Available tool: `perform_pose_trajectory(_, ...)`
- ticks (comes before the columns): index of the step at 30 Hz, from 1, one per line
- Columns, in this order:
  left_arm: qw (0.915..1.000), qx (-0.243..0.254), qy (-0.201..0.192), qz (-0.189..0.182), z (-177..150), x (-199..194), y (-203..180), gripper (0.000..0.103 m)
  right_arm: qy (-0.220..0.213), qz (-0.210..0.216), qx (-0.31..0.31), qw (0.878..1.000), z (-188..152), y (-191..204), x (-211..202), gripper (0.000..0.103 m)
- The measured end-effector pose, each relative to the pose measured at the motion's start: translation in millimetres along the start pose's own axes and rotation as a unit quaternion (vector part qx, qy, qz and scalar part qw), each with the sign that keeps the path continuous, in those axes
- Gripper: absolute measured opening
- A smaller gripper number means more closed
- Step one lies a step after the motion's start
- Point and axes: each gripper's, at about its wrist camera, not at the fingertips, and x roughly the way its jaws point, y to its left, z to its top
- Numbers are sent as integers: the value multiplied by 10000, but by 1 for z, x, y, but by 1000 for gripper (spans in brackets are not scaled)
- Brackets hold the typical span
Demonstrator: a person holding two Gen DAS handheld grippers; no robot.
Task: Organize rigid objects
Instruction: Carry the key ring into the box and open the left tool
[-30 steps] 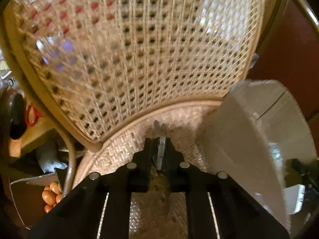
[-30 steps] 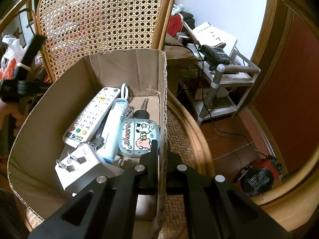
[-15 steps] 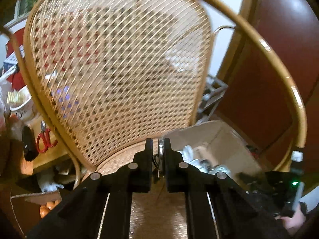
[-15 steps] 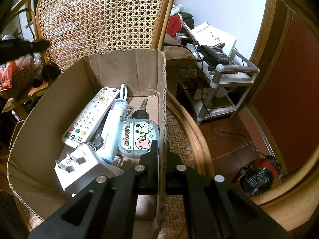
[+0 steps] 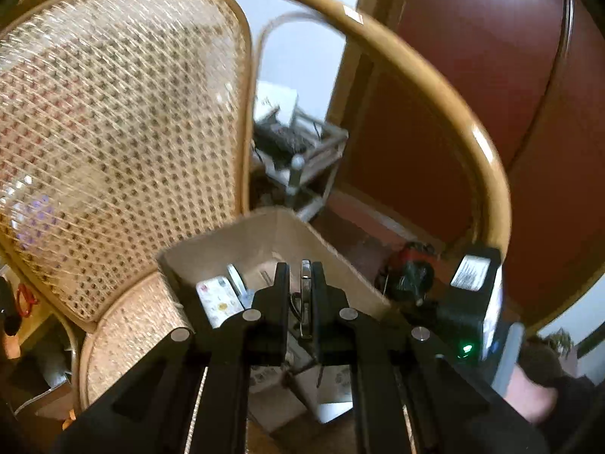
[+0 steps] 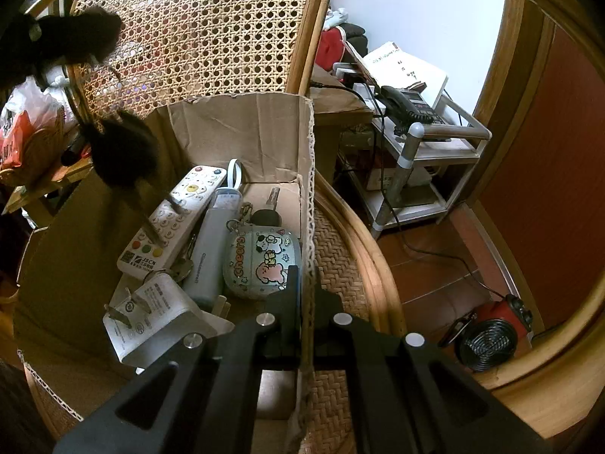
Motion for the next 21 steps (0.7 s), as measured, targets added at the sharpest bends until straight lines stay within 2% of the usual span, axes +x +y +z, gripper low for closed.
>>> perform_pose_trajectory(10, 9981, -103, 490, 354, -31, 54, 2, 11, 0, -10, 0, 10000, 0, 0, 0, 4)
perform_pose_trajectory(12, 9977, -159, 523, 393, -35, 64, 14, 13, 5, -7, -2, 10000, 0, 0, 0, 4)
perform_pose_trajectory(14, 9971, -248, 564, 442, -37, 69, 18, 20, 4, -6, -2, 10000, 0, 0, 0, 4)
perform_pose_trajectory(15, 9967, -287, 589, 480, -36, 71, 21, 28, 5, -6, -2, 10000, 0, 0, 0, 4)
perform_pose_trajectory(16, 9960, -326, 632, 533, -37, 73, 22, 42, 5, -7, 0, 10000, 0, 0, 0, 4)
perform_pose_trajectory(17, 9955, -367, 643, 588, -38, 76, 23, 49, 7, -6, -3, 10000, 0, 0, 0, 4)
perform_pose_trajectory(18, 9954, -394, 604, 630, -40, 78, 24, 65, 6, -8, 0, 10000, 0, 0, 0, 4)
perform_pose_trajectory(19, 9953, -408, 568, 670, -41, 78, 23, 72, 6, -9, 1, 10000, -1, 0, 0, 4)
perform_pose_trajectory(21, 9956, -324, 515, 715, -42, 79, 20, 74, 7, -8, 3, 10000, 0, 0, 1, 4)
